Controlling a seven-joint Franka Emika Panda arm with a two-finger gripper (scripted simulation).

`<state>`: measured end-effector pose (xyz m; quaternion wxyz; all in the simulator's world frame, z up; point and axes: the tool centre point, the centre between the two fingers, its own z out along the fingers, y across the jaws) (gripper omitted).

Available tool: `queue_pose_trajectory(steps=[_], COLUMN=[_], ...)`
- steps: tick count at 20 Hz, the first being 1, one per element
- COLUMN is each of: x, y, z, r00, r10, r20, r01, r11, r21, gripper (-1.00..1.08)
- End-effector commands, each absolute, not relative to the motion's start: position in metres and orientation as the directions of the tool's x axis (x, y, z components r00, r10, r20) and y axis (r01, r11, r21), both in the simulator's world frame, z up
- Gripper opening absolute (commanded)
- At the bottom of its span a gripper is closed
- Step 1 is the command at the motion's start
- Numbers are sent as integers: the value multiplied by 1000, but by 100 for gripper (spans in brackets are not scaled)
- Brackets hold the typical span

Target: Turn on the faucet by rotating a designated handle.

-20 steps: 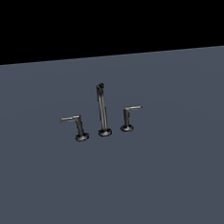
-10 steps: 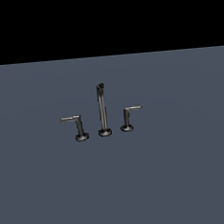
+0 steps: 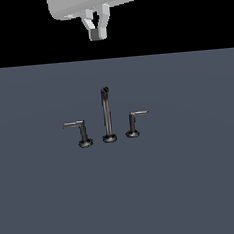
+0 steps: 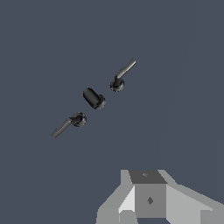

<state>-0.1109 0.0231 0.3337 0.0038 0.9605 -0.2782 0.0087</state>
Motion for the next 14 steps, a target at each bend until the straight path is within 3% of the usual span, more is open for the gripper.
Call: queue_pose_trajectory(steps=[1,14], x=[-96,-25], y=[21,-3], z=[316,229], r00=[813,618], r10=[-582,-786], r20=[18,10], r01=[-582,-786], r11=[-813,-618], r21=[0,-2], gripper=[-100,-100])
